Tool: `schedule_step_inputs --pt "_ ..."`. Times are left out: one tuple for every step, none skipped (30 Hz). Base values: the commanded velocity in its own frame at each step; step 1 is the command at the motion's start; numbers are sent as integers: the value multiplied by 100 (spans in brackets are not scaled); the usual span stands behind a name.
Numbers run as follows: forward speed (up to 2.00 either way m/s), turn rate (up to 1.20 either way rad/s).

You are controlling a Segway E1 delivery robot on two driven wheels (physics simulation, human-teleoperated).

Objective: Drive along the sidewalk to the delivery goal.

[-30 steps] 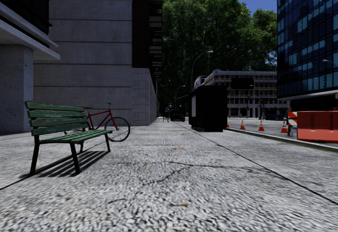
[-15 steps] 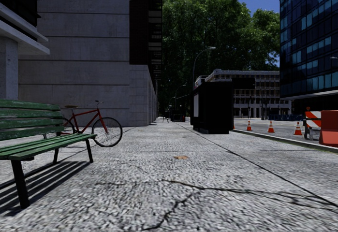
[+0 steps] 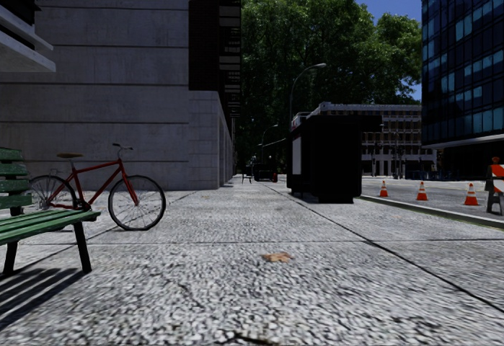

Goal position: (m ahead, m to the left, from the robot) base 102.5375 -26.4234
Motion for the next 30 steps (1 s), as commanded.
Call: schedule_step_inputs --pt "190 0" --pt "190 0" --pt "190 0" --pt "190 0" --pt "190 0" --pt "190 0" --pt "190 0" --pt "190 0" --pt "190 0" --pt "190 0" --pt "190 0" --pt "190 0" --pt "190 0" --pt "190 0" --pt "190 0" --pt "190 0" --pt "190 0" --pt "190 0" --pt "190 0" --pt "190 0" --pt "190 0" --pt "190 0" --pt "190 0" --pt "190 0" --pt "190 0" --pt "190 0" --pt "190 0" --pt "190 0" --pt "190 7" --pt "190 7"
